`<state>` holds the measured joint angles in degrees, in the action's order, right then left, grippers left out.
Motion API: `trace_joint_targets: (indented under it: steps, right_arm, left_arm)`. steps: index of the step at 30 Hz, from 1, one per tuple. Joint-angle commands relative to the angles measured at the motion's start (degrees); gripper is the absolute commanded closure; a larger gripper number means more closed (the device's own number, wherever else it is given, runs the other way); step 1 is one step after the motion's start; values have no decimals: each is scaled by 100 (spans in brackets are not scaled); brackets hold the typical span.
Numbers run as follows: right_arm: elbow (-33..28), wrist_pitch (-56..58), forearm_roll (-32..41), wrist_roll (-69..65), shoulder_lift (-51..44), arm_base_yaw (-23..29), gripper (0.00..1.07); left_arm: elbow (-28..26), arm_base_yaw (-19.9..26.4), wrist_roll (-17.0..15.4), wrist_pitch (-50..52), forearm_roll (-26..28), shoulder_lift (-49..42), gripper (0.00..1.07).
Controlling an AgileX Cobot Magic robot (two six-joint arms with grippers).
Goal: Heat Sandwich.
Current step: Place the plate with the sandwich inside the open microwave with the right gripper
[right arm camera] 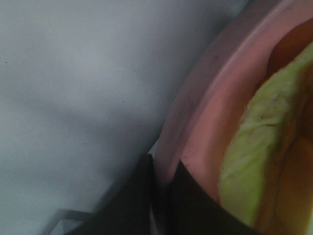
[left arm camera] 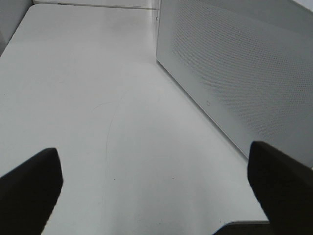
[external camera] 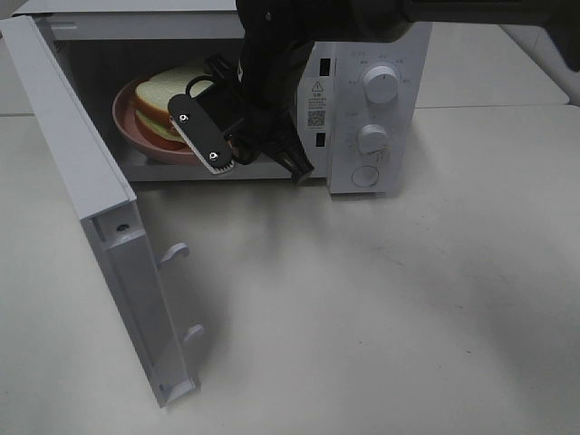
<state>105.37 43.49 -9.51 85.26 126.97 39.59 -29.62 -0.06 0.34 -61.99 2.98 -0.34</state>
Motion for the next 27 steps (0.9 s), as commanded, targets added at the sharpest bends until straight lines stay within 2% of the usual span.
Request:
trace_joint_targets:
  steps: [1, 14, 27]
  right_arm:
    - [401, 29, -17, -109, 178, 52, 107]
    - [1856, 596, 11, -481, 1083, 46, 107]
    - [2618, 607, 183, -550, 1656, 40, 107]
  left_arm:
    - [11, -34, 0, 80, 0, -97, 10]
    - [11, -34, 0, 80, 0, -97, 10]
    - [11, -34, 0, 80, 0, -97, 10]
